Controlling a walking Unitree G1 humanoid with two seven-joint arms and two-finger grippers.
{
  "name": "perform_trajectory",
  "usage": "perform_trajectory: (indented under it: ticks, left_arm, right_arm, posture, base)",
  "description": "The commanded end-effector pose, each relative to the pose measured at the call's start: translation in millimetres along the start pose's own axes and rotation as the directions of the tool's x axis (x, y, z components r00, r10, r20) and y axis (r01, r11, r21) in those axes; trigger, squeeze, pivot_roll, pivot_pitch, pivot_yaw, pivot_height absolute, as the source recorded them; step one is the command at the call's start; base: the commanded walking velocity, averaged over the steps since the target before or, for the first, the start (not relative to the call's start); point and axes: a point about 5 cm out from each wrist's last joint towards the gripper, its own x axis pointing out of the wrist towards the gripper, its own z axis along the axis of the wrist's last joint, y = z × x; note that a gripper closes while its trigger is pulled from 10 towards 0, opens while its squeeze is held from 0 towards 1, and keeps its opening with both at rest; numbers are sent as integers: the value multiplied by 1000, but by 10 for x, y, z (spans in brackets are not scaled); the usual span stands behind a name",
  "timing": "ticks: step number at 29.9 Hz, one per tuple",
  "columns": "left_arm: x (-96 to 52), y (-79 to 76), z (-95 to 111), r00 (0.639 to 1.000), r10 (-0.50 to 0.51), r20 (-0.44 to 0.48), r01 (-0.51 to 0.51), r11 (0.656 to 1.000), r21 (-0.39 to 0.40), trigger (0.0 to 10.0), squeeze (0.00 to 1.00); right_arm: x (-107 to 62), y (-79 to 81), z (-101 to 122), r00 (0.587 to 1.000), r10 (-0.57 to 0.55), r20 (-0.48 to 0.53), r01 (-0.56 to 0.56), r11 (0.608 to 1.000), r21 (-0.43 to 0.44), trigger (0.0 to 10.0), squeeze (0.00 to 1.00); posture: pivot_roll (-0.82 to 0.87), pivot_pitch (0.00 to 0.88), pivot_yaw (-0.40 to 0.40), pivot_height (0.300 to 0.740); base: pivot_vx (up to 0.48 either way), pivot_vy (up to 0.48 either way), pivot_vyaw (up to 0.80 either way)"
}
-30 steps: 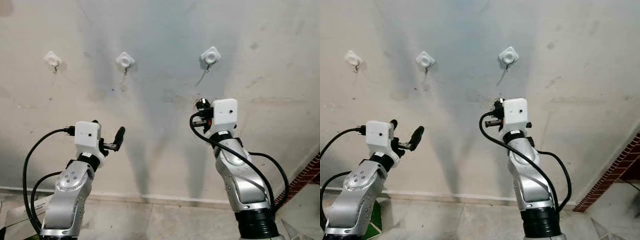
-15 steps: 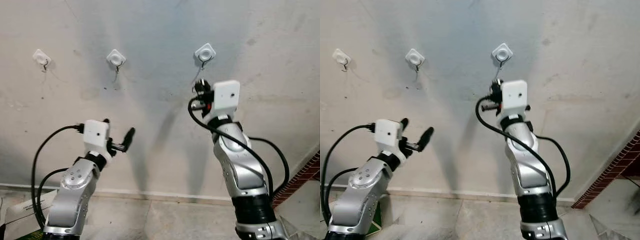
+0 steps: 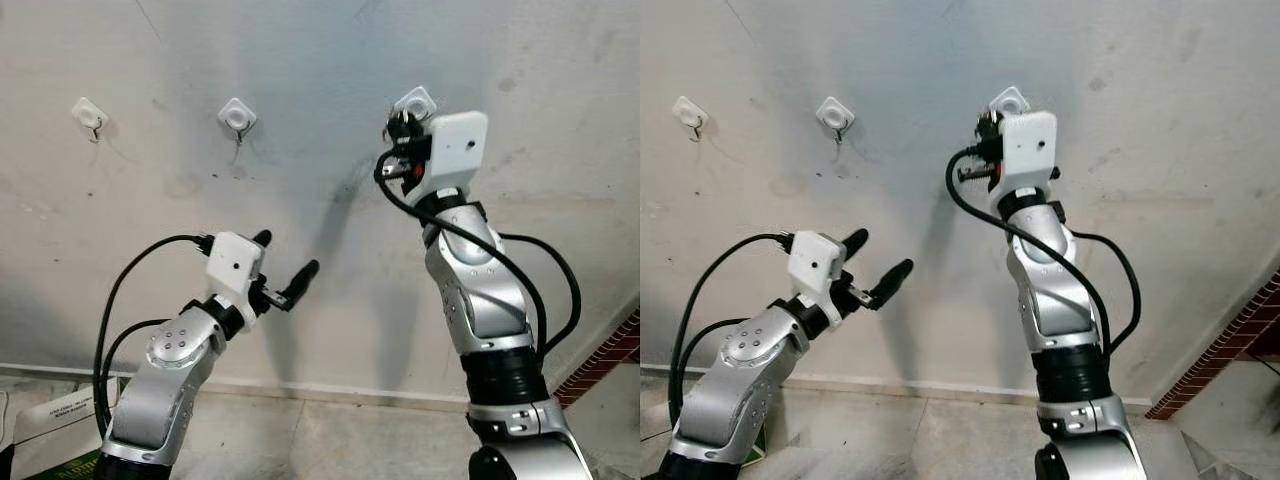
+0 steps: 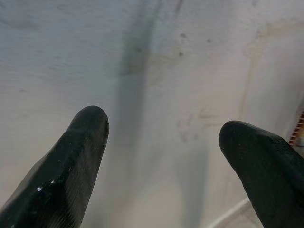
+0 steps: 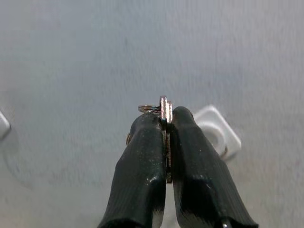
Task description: Hang keys on a hook
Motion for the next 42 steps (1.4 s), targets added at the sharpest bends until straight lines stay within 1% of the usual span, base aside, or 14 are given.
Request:
perform_trajectory:
  ticks: [1, 6, 13, 18, 20, 23, 26, 33, 37, 42]
  left_arm:
    - [-5, -12, 22, 1000, -12, 0, 12, 1000, 10, 10000, 0]
    - [0, -29, 24, 1000, -20, -2, 20, 1000, 6, 10000, 0]
    - [-28, -61, 25, 1000, -29, 2, 29, 1000, -8, 10000, 0]
    - [-21, -101, 19, 999, -34, 1, 34, 999, -28, 10000, 0]
    - [-27, -112, 12, 999, -34, -2, 34, 999, -27, 10000, 0]
    - [-30, -112, 10, 999, -34, -2, 33, 999, -28, 10000, 0]
    - [-49, -99, -7, 999, -30, -11, 30, 999, -27, 10000, 0]
    - [-53, -105, -22, 999, -29, -18, 28, 999, -29, 10000, 0]
    - [-60, -118, -33, 999, -31, -21, 30, 999, -30, 10000, 0]
    - [-66, -104, -40, 999, -25, -26, 25, 999, -27, 10000, 0]
  right_arm:
    - [66, 56, 70, 999, 12, 33, -13, 1000, 17, 10000, 0]
    - [117, 91, 87, 999, 24, 47, -25, 1000, 9, 10000, 0]
    - [188, 103, -30, 1000, 8, 8, -8, 1000, 6, 10000, 0]
    - [221, 93, -83, 1000, -5, 7, 5, 1000, -3, 10000, 0]
    - [240, 42, -110, 999, -33, 1, 33, 999, -21, 10000, 0]
    - [245, 26, -114, 999, -41, 0, 41, 999, -26, 10000, 0]
    - [255, -43, -125, 998, -67, 2, 67, 997, -34, 10000, 0]
    - [255, -149, -129, 995, -95, 11, 95, 994, -52, 10000, 0]
    - [243, -207, -142, 994, -109, 10, 110, 992, -62, 10000, 0]
    - [198, -301, -210, 991, -131, -10, 130, 989, -77, 10000, 0]
  posture:
    - [69, 0, 79, 740]
    - [72, 0, 76, 740]
    - [74, 0, 70, 740]
    - [76, 0, 67, 740]
    - [77, 0, 67, 740]
    - [77, 0, 67, 740]
    - [76, 0, 69, 740]
    - [74, 0, 67, 740]
    - [73, 0, 66, 740]
    - [75, 0, 66, 740]
  base:
    - [0, 0, 0]
    - [0, 0, 0]
    - [0, 0, 0]
    - [0, 0, 0]
    - [0, 0, 0]
    - [0, 0, 0]
    - [0, 0, 0]
    - [0, 0, 0]
    - [0, 0, 0]
    - [0, 0, 0]
